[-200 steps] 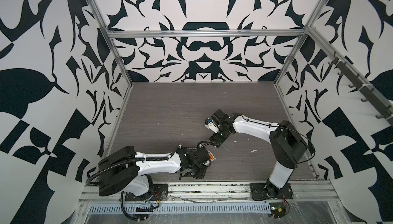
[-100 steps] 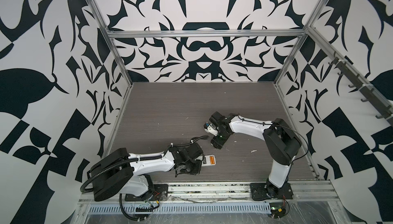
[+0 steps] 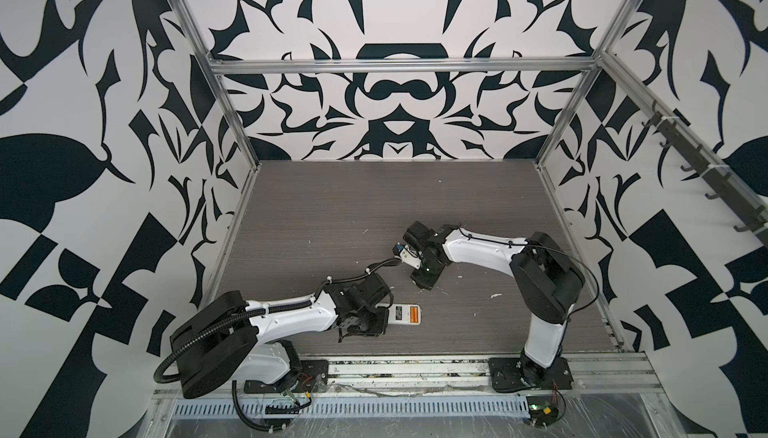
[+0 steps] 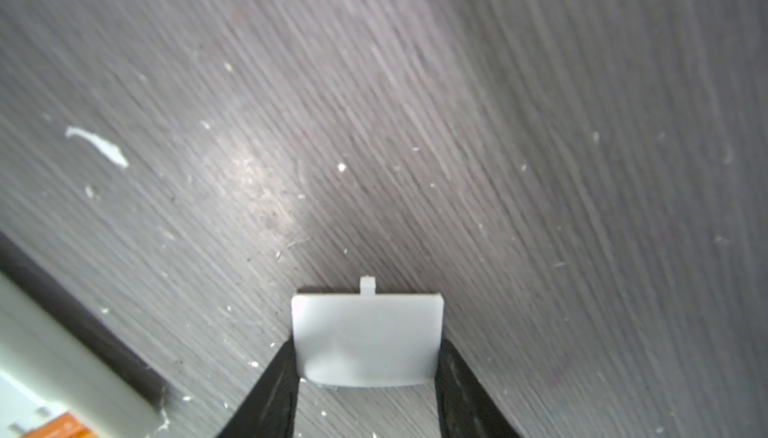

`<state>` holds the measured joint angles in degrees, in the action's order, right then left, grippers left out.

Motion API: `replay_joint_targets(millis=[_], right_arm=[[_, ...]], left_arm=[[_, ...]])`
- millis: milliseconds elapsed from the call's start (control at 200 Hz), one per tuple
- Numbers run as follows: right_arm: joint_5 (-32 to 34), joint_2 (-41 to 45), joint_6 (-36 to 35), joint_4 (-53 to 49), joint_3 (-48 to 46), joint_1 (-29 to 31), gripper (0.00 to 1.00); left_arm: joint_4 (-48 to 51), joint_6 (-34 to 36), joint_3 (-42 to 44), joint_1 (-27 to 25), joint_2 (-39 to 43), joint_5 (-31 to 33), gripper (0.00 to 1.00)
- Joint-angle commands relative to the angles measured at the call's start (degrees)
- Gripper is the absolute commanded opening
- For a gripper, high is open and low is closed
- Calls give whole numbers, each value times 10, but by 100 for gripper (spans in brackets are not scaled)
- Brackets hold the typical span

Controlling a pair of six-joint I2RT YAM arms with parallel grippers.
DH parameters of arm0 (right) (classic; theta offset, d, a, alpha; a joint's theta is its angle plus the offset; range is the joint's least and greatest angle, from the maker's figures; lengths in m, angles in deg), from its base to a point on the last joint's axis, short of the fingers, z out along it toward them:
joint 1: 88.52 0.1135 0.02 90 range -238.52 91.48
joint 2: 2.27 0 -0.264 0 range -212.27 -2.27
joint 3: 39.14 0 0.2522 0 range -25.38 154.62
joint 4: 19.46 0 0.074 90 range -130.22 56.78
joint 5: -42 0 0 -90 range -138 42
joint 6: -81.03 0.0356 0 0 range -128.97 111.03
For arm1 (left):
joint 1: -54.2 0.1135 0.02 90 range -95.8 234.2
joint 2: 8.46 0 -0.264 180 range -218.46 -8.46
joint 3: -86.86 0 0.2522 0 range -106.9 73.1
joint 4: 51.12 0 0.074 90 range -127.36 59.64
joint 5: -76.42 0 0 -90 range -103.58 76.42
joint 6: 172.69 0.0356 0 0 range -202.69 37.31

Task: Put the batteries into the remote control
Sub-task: 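Carry the white cover to the remote's battery compartment with the right gripper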

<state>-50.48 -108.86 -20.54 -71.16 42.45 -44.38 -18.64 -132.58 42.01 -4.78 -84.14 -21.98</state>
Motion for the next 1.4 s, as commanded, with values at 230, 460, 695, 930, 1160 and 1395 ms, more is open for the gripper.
replay_joint_targets(millis=[230,460,695,930,1160,1395], right_arm=[[-15,5,-2,-4,-10,9,27],[-17,97,4,3,-47,32,22],[-3,198,18,-2,-75,76,17],[-11,201,-1,-69,-67,125,14],[-32,179,-44,-72,-68,143,12],[-32,154,-73,-75,-54,147,8]], left_arm=[[29,4,10,3,19,8,0],[23,1,23,7,47,6,0],[21,-1,42,13,90,-5,0],[2,-7,67,36,118,-23,0],[7,-10,81,43,143,-31,0],[13,-14,105,68,192,-53,0]])
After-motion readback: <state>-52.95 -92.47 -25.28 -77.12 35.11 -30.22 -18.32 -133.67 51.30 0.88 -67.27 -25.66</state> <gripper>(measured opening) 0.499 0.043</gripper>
